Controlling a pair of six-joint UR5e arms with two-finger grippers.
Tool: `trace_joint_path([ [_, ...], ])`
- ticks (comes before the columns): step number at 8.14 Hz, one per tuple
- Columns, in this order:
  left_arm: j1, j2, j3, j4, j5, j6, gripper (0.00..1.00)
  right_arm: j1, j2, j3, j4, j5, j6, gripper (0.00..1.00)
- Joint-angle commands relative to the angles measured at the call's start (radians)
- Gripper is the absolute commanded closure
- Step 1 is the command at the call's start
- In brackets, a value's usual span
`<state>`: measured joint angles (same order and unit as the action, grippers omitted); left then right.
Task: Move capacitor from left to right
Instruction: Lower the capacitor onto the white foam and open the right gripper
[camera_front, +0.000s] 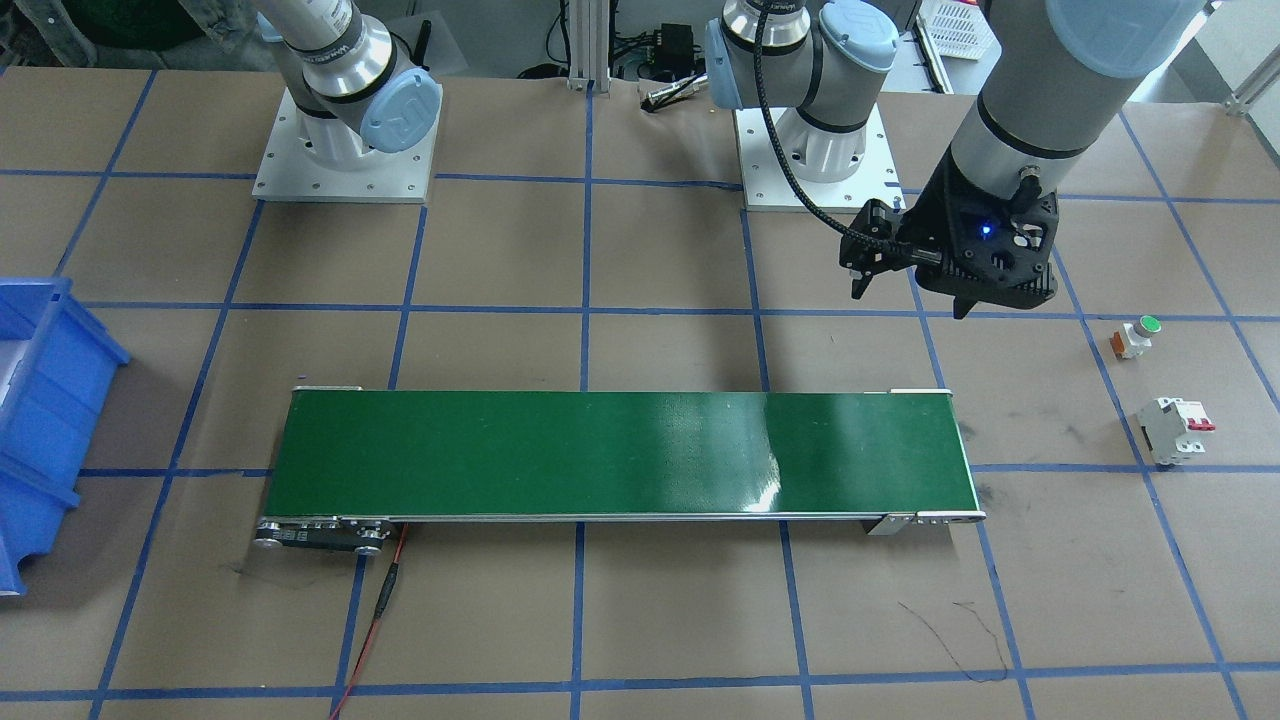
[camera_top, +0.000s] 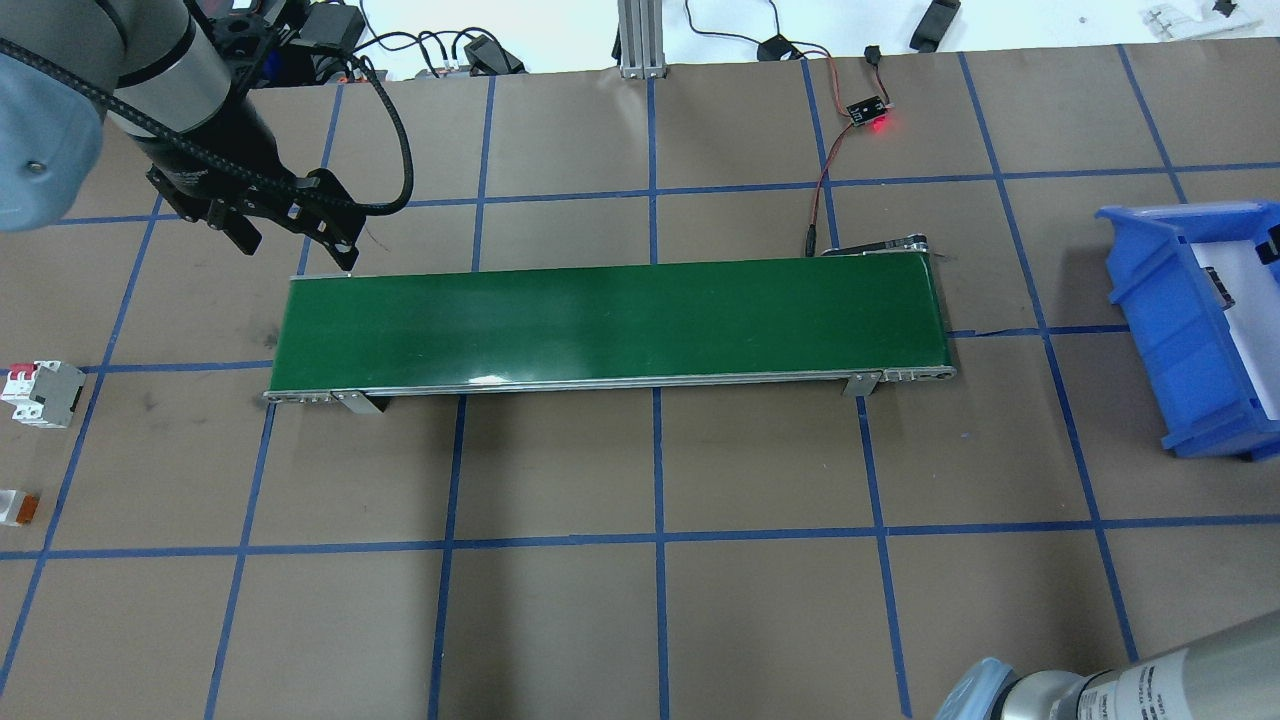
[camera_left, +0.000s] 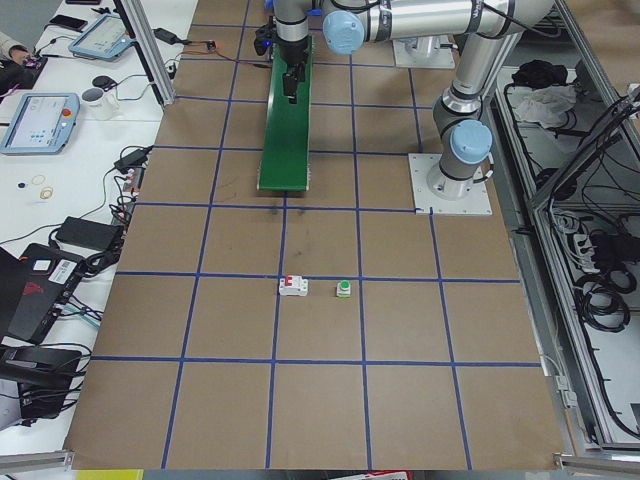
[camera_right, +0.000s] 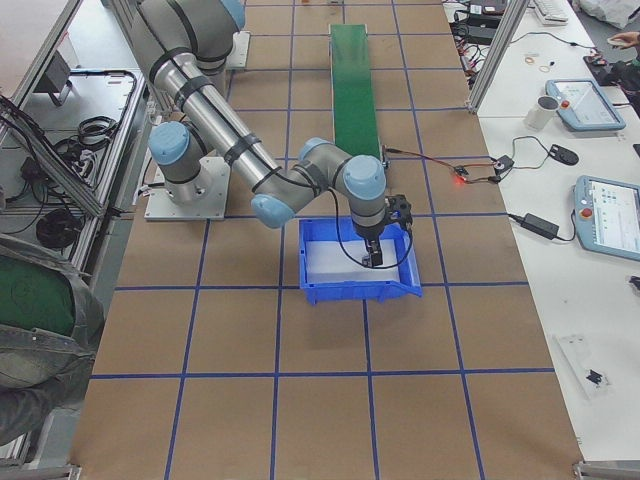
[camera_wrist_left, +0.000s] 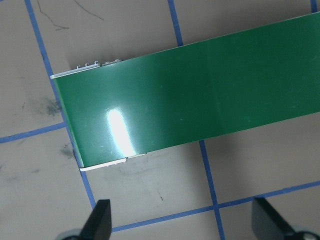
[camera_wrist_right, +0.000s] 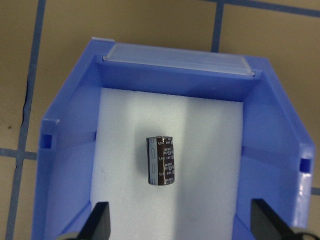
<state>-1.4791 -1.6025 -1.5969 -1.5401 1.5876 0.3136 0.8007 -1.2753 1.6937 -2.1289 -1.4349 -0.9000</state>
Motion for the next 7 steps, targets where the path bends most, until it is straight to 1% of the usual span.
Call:
trace_joint_path([
  [1, 0.0, -0.001, 0.0, 0.0, 0.0, 0.012, 0.0, 0.006, -0.18, -0.011, 0.122, -0.062, 0.091, 0.0],
  [2, 0.0, -0.001, 0.0, 0.002, 0.0, 0.012, 0.0, 0.017, -0.202, -0.032, 0.176, -0.079, 0.151, 0.0],
  [3, 0.0, 0.001, 0.0, 0.0, 0.0, 0.012, 0.0, 0.05, -0.213, -0.057, 0.205, -0.082, 0.177, 0.0],
  [4, 0.0, 0.001, 0.0, 0.0, 0.0, 0.012, 0.0, 0.107, -0.24, -0.075, 0.239, -0.104, 0.246, 0.0],
  [5, 0.0, 0.001, 0.0, 0.0, 0.0, 0.013, 0.0, 0.188, -0.266, -0.078, 0.286, -0.136, 0.365, 0.0],
  [7, 0.0, -0.001, 0.0, 0.002, 0.0, 0.015, 0.0, 0.369, -0.272, -0.078, 0.287, -0.142, 0.519, 0.0],
])
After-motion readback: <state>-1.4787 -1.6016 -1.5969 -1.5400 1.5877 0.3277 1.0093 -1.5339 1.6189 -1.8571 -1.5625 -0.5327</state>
